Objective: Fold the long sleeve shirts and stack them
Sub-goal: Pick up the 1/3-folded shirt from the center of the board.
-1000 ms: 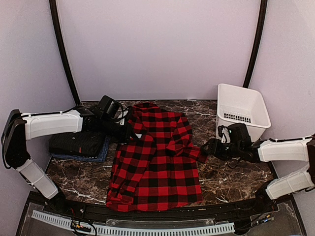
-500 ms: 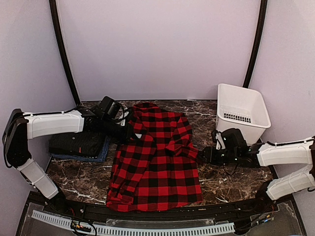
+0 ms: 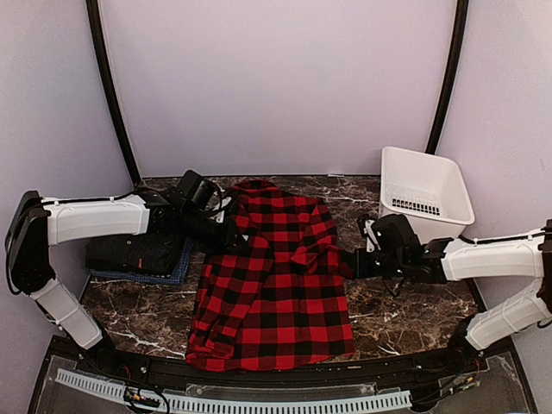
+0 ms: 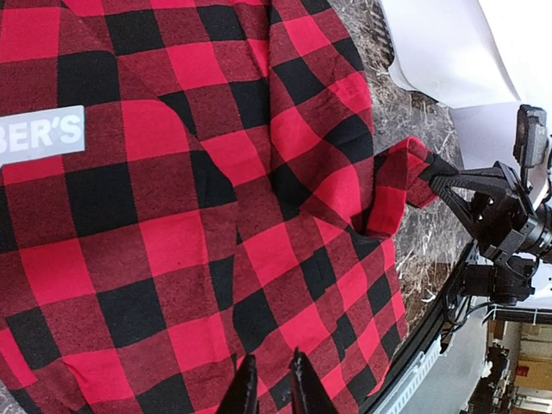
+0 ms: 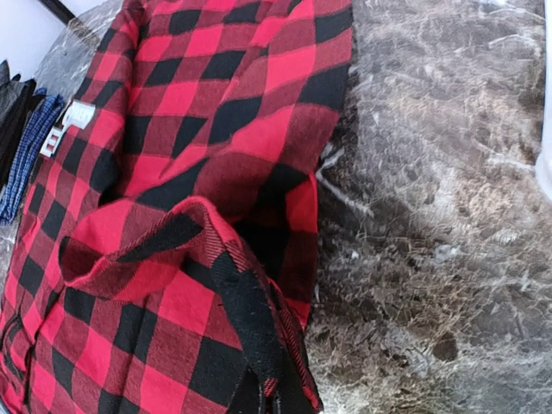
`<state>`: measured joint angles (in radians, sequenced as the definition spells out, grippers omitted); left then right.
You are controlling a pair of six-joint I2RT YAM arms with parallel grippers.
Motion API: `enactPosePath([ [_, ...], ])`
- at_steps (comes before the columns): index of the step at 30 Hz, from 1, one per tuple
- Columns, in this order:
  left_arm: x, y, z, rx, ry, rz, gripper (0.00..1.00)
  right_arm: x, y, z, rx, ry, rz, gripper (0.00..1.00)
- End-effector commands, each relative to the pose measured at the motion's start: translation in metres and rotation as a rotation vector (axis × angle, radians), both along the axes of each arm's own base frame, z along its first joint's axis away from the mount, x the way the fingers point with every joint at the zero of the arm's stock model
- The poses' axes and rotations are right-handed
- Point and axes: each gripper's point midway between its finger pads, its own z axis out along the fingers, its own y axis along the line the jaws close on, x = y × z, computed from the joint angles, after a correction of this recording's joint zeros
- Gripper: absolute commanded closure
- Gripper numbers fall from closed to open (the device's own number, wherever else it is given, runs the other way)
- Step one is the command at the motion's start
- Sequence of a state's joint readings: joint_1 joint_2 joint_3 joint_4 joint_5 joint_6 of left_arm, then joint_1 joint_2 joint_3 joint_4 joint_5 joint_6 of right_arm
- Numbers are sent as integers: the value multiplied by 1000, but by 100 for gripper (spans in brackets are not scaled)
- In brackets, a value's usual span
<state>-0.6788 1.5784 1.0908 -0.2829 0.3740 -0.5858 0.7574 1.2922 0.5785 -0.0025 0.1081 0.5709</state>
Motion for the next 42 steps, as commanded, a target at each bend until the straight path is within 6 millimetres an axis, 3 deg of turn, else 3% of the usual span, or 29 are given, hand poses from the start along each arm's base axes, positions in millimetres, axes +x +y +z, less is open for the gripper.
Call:
enactPosePath([
  [1,-6,-20,25,-56,-80,-80,86,14,6,34,-82,-145,8,100],
  [11,3,-79,77,-74,-339,-267,79,20,45,112,-115,-409,175,100],
  [17,5,-105,110,-115,-496,-386,67,13,68,153,-66,-527,313,100],
  [21,2,-121,119,-164,-531,-463,61,5,82,164,-52,-557,395,100],
  [25,-2,-135,113,-179,-517,-514,60,1,90,168,-64,-572,435,100],
  [39,-7,-157,105,-220,-480,-554,62,0,100,169,-80,-577,459,100],
  [42,-6,-159,103,-227,-476,-542,67,-2,101,168,-75,-571,464,100],
])
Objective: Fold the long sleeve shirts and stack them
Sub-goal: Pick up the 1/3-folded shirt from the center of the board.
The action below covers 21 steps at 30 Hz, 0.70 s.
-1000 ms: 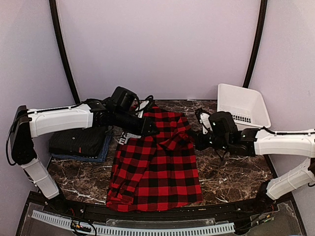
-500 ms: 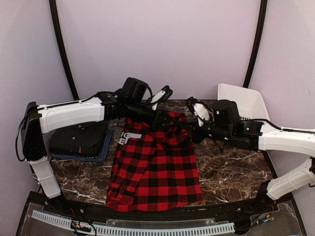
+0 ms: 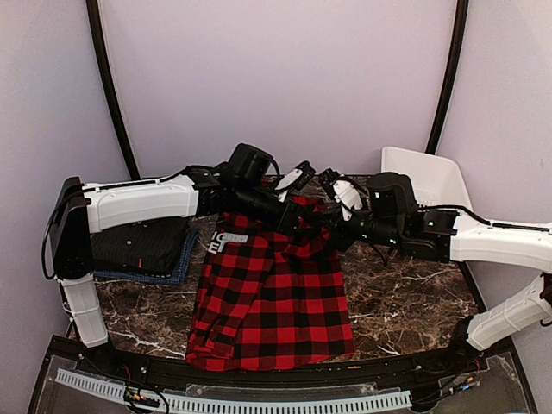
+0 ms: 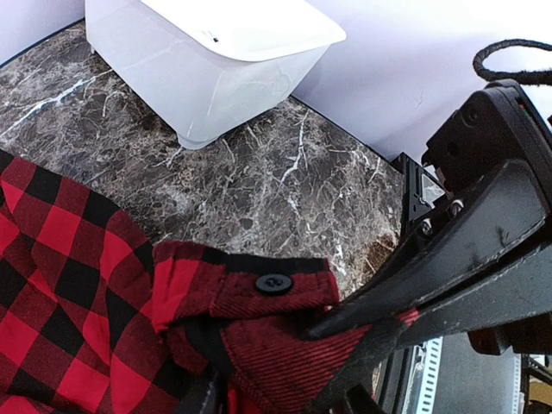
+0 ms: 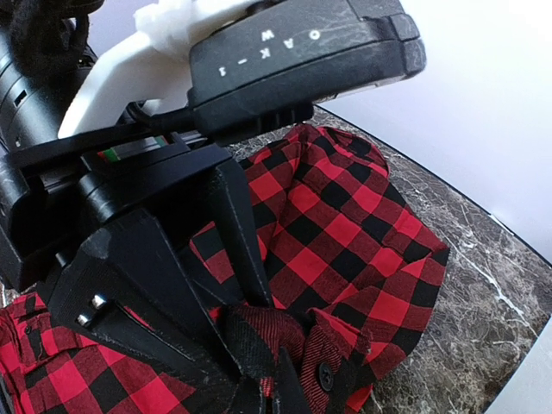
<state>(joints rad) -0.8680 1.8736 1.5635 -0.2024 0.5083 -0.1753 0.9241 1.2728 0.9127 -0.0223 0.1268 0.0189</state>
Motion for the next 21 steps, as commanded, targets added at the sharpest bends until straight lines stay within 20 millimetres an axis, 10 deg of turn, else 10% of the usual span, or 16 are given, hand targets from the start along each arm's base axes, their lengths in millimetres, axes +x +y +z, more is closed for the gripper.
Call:
enactPosePath([
  [1,-1,-10,21,-68,-24,-16,69,-2,10,16,39,-25,26,100],
  [6,13,-9,12,-44,-33,69,97,4,2,15,49,-7,-41,100],
  [10,41,5,10,-8,-71,256,100,14,-19,14,41,13,-181,68],
  [15,79,54,28,28,-129,586,100,17,-48,12,69,64,-313,43],
  [21,98,122,55,-43,-62,863,100,6,-71,-12,112,181,-385,35],
])
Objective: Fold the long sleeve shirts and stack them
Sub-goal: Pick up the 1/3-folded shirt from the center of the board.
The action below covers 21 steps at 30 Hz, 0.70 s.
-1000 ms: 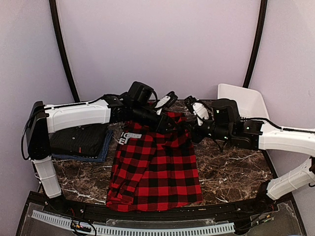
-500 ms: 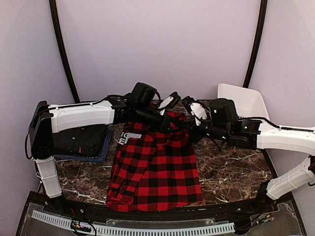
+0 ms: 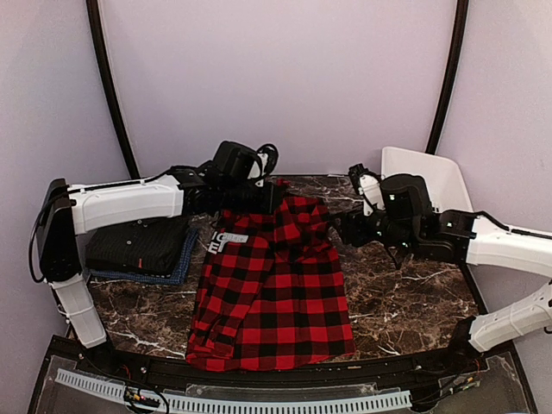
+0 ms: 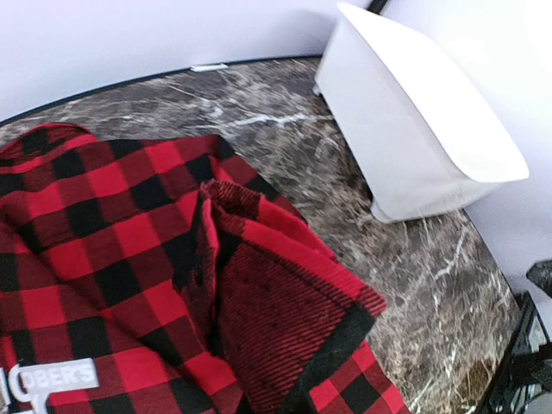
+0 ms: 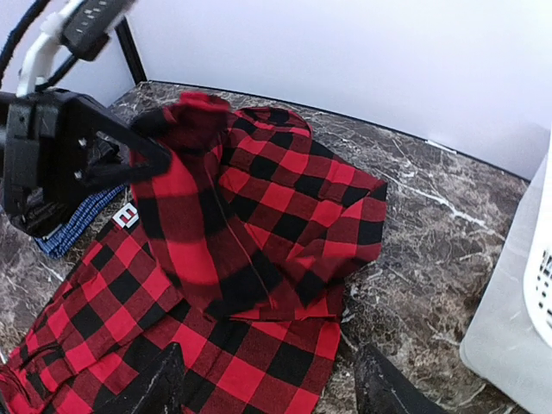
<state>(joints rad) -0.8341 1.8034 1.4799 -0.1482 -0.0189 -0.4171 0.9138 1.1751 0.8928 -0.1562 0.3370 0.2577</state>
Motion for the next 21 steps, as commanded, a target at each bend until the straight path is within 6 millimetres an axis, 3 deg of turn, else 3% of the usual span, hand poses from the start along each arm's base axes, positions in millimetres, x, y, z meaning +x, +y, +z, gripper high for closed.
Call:
enactPosePath([
  [1,19,71,60,-120,-52,304,100,-7,-20,-20,55,101,-85,33],
  [5,16,113,66,-150,-48,428,100,-18,-24,-47,49,215,-99,27],
  [9,16,137,65,-156,-54,498,100,-30,-26,-73,47,314,-104,26],
  [14,22,153,61,-142,-50,543,100,-51,-37,-115,6,474,-135,29],
  [21,27,155,50,-136,-46,541,100,-105,-40,-162,20,677,-103,36],
])
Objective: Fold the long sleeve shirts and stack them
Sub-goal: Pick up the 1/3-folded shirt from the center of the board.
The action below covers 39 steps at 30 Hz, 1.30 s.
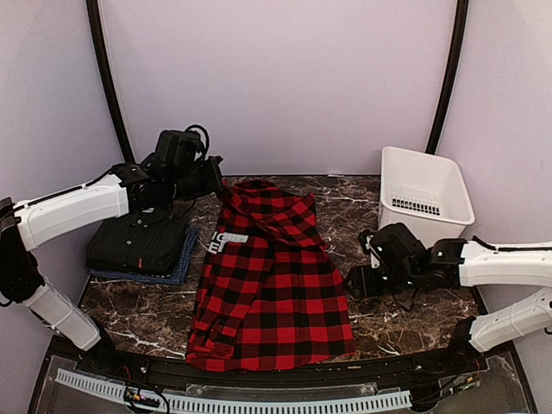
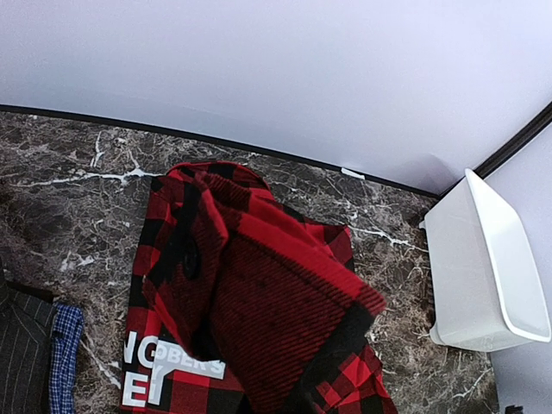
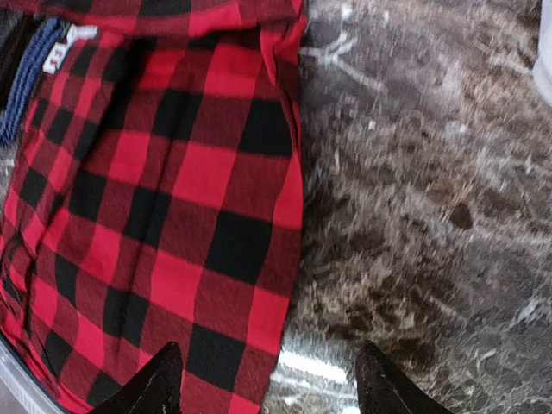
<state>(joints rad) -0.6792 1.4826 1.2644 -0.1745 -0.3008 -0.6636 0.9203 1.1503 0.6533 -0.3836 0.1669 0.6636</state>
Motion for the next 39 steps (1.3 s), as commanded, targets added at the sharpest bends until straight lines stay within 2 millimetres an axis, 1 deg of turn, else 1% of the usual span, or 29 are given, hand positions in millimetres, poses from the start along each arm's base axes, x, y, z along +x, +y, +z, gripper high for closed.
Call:
enactPosePath([
  [1,3,7,-5,-7,-3,18,100,-42,1,-27,44,162,1,38],
  [4,7,5,-14,-8,10,12,100,-61,-1,-41,31,225,-7,44],
  [8,11,1,-24,-1,24,3,100,-81,-2,-51,17,283,-17,50],
  [12,17,-4,-43,4,52,-9,100,-102,2,-61,5,336,-6,55],
  [13,19,-6,-53,11,66,-11,100,-107,3,-63,-3,347,-1,56],
  [14,20,-8,-59,13,77,-13,100,-111,3,-65,-17,356,-1,57],
  [15,22,-10,-72,25,100,-15,100,-114,2,-67,-32,364,-4,58],
  [16,22,-11,-79,24,117,-17,100,-117,2,-70,-49,370,-5,58],
  [17,22,-13,-95,38,147,-19,100,-119,3,-71,-60,375,-7,59],
  [18,21,-16,-102,28,168,-30,100,-122,4,-72,-69,379,-4,60],
  [19,20,-18,-116,33,195,-33,100,-124,5,-74,-79,383,-3,60],
  [20,18,-20,-123,24,214,-43,100,-125,7,-75,-86,386,1,61],
  [22,12,-25,-148,16,258,-70,100,-128,10,-80,-106,394,6,61],
  [25,6,-32,-167,-8,300,-106,100,-129,13,-89,-150,408,9,61],
  [26,3,-34,-178,-10,321,-118,100,-130,15,-90,-156,408,15,63],
  [27,1,-35,-183,-15,334,-122,100,-130,16,-91,-164,409,19,65],
  [28,0,-35,-193,-8,351,-122,100,-130,17,-92,-169,409,23,68],
  [29,-1,-35,-198,-7,361,-120,100,-130,15,-94,-185,409,21,73],
  [30,-1,-34,-206,0,377,-116,100,-128,10,-95,-210,402,10,77],
  [32,-1,-35,-216,-2,395,-110,100,-123,1,-94,-253,377,-15,85],
  [33,0,-37,-218,-11,401,-106,100,-120,-3,-92,-265,368,-25,89],
  [35,3,-40,-231,-10,425,-100,100,-114,-8,-88,-264,357,-39,99],
  [36,4,-41,-234,-11,431,-96,100,-109,-10,-86,-256,351,-48,100],
  [39,15,-45,-242,1,437,-81,100,-94,-19,-79,-243,323,-80,100],
])
